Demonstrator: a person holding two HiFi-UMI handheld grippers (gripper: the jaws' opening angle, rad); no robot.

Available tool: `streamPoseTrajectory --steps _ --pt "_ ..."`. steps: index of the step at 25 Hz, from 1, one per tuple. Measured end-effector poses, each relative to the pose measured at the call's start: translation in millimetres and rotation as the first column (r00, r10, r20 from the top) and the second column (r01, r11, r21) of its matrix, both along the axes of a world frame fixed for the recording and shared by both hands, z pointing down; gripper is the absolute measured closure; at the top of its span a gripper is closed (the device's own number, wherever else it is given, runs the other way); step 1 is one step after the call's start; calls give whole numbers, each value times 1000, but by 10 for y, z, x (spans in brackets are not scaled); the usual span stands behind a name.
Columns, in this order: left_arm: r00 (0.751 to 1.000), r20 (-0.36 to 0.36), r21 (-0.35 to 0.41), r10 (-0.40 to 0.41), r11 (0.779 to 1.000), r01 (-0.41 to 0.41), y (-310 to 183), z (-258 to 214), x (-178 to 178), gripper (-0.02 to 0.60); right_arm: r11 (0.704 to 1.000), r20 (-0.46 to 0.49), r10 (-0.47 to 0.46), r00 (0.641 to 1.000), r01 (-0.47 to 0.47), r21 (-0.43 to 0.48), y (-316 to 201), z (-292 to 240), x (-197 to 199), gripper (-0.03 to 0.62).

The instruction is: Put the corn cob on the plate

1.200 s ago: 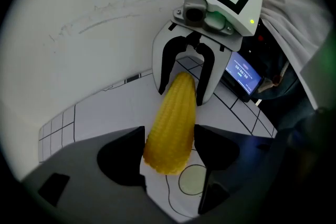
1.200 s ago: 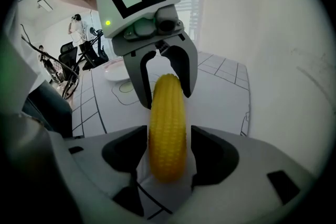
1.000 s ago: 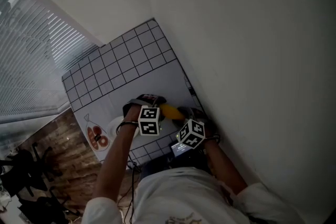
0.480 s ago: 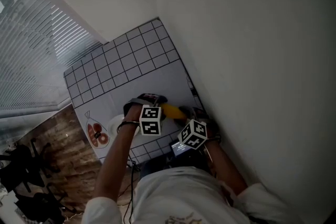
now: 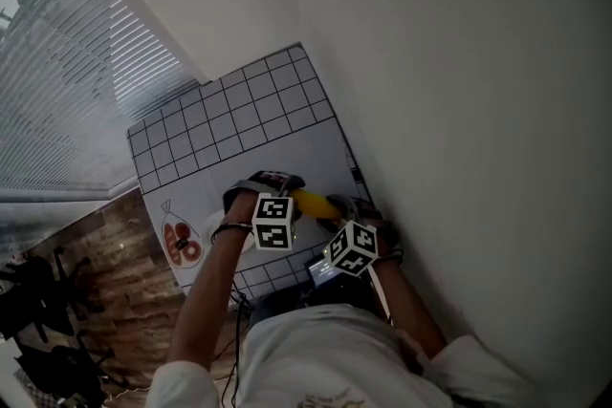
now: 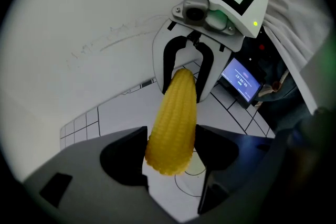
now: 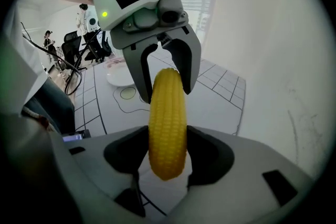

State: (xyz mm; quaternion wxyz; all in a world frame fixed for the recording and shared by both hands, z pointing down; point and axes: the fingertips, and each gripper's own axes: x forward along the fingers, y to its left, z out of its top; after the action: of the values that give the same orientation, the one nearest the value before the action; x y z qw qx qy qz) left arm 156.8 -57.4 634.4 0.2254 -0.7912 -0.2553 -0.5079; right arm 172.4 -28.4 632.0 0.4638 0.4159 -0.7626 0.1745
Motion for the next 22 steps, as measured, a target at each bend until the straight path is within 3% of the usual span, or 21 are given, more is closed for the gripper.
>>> streamPoseTrajectory --steps 9,22 --pt "999 -16 32 -44 998 44 -34 -157 -126 298 998 -11 -43 999 44 33 -46 -150 -117 364" --pt "980 -19 50 -197 979 198 -177 -340 -621 298 977 -32 -195 980 197 86 -217 -353 -566 364"
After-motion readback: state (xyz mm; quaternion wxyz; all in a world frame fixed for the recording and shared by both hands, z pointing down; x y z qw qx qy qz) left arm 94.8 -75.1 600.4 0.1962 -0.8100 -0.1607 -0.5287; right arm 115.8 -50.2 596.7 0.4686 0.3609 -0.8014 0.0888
